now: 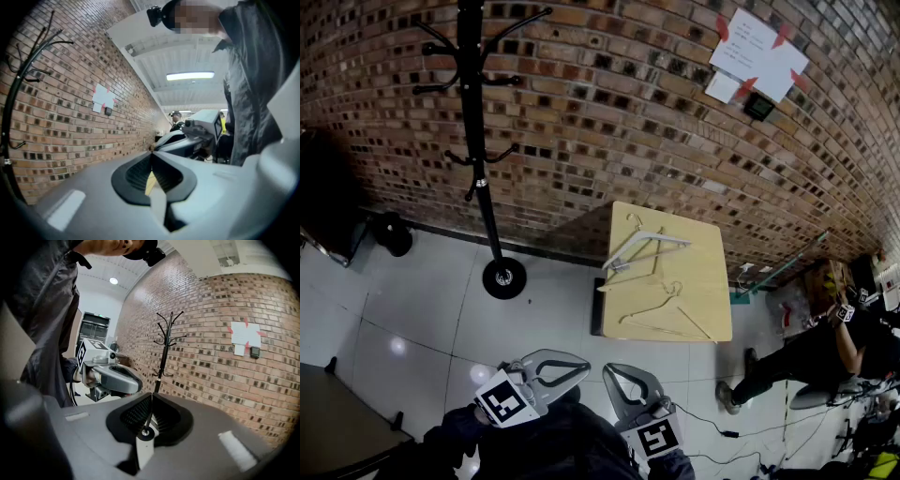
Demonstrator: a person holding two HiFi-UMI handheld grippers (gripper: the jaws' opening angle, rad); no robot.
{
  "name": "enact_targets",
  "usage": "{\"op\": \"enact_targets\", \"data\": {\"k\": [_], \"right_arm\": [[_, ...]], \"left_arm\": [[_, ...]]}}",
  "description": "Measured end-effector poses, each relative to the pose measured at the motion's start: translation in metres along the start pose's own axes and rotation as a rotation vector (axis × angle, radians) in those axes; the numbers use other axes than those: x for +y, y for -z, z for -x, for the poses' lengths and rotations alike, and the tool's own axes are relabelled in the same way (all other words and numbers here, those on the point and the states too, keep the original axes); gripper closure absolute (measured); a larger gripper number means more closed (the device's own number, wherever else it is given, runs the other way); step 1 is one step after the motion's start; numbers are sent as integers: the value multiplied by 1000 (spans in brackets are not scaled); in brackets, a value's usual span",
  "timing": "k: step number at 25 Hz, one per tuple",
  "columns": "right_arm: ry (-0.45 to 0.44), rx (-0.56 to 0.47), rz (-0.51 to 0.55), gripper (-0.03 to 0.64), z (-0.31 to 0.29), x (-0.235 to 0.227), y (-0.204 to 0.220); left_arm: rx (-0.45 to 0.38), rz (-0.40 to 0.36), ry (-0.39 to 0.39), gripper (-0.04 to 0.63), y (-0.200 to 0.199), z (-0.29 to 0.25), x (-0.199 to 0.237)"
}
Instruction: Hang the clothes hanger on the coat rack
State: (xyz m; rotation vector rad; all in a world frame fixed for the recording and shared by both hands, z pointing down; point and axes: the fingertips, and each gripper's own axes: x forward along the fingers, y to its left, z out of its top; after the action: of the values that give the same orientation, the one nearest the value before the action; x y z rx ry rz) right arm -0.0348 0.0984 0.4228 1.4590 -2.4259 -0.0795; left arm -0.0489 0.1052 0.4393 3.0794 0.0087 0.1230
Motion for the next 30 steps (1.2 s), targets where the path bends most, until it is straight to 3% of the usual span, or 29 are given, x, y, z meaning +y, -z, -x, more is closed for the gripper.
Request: {"op": "enact_targets", "data": {"k": [6, 12, 17, 21, 24, 30], "right_arm": [[99, 42, -26, 606, 24, -30, 22], [214, 139, -74, 606, 60, -45, 46], [252, 156, -94, 606, 78, -51, 62], [259, 167, -111, 606, 90, -65, 75], [251, 191, -123, 605, 99, -82, 92], [216, 229, -158, 579, 119, -150, 142]], "left_arm": [[21, -48, 116, 595, 18, -36, -2], [37, 4, 204, 584, 22, -68, -9], [49, -9, 264, 584, 31, -91, -18], [73, 25, 255, 583, 36, -111, -19], [99, 30, 249, 524, 49, -134, -17], [172, 45, 180, 480, 66, -207, 0]]}}
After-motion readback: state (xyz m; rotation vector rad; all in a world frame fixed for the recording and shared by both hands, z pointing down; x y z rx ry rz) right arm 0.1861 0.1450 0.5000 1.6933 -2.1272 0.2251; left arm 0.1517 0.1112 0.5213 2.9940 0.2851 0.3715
